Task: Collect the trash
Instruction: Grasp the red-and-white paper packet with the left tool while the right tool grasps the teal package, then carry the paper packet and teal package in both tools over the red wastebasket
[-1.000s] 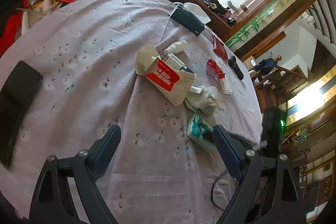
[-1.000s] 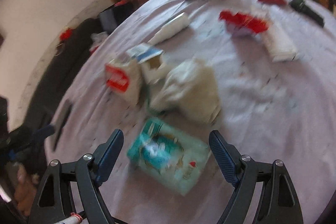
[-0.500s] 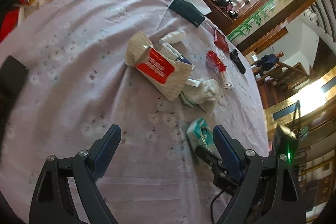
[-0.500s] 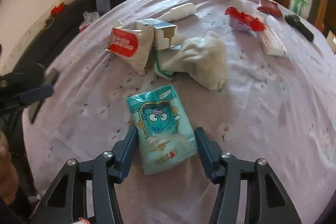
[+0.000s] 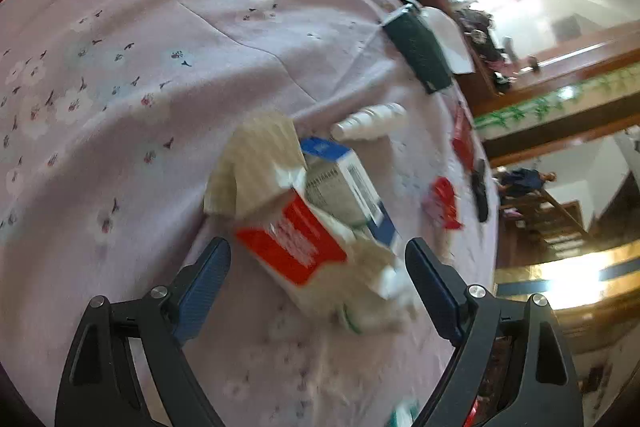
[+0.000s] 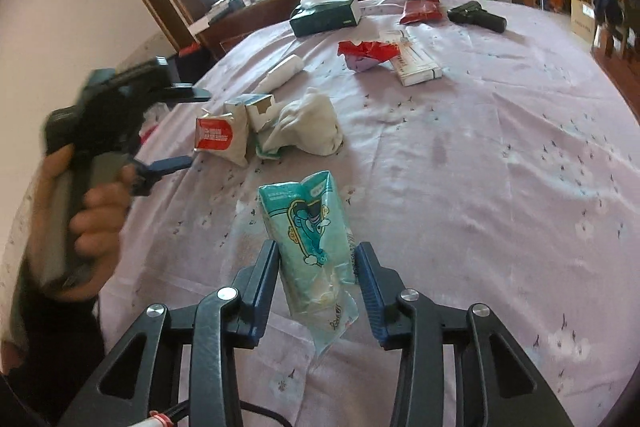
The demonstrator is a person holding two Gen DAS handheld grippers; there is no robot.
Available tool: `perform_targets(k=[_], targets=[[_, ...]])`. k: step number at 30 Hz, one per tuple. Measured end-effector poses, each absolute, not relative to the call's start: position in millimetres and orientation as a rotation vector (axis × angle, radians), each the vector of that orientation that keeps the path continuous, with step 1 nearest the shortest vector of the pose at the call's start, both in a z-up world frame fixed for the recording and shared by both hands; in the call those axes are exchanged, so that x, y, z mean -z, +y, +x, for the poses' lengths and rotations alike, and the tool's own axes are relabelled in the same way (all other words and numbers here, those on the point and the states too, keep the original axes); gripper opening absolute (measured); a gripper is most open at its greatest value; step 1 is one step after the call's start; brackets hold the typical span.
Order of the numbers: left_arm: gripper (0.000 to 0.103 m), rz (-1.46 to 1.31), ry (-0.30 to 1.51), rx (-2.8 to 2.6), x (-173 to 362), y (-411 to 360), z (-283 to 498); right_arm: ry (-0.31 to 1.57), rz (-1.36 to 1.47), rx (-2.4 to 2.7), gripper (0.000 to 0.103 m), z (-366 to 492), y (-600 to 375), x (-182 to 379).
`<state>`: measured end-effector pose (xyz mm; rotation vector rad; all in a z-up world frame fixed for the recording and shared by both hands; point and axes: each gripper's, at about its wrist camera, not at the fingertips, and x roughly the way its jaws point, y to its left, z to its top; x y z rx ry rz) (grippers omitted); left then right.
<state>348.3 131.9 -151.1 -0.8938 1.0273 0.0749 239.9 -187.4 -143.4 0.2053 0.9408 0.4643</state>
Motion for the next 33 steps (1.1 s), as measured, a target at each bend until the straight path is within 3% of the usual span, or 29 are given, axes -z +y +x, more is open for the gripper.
perform_targets(k=[4,6,13,14,15,22,33], targets=[[0.079,-0.877,1.039,-0.147,156.7,131.8,356.1,0.927,0.223,-0.465,0.043,233.8,-195.8,140.9],[0.062,-0.885,1.034,-0.176,160.1,132.9,354.7,0.916,0.228,-0.459,0.043,231.3,-200.6,138.3],[0.061,-0.807,1.043,-0.233,159.0,126.5,367.2,0.898,0.25,-0.449,0.042,225.0,-208.9,133.8],[0.055,-0.778,1.054,-0.23,158.6,123.9,367.7,0.895,0.253,-0.447,0.042,223.7,-209.5,133.2],[0.039,-0.762,1.063,-0.218,158.8,122.0,366.1,0.892,0.254,-0.445,0.043,221.9,-210.5,132.4],[0.036,-0.549,1.094,-0.085,148.3,90.4,317.1,0.846,0.297,-0.42,0.043,197.4,-230.4,116.1],[0.036,-0.154,0.766,0.159,35.1,-33.6,165.1,0.683,0.353,-0.307,0.043,126.4,-278.1,63.0]])
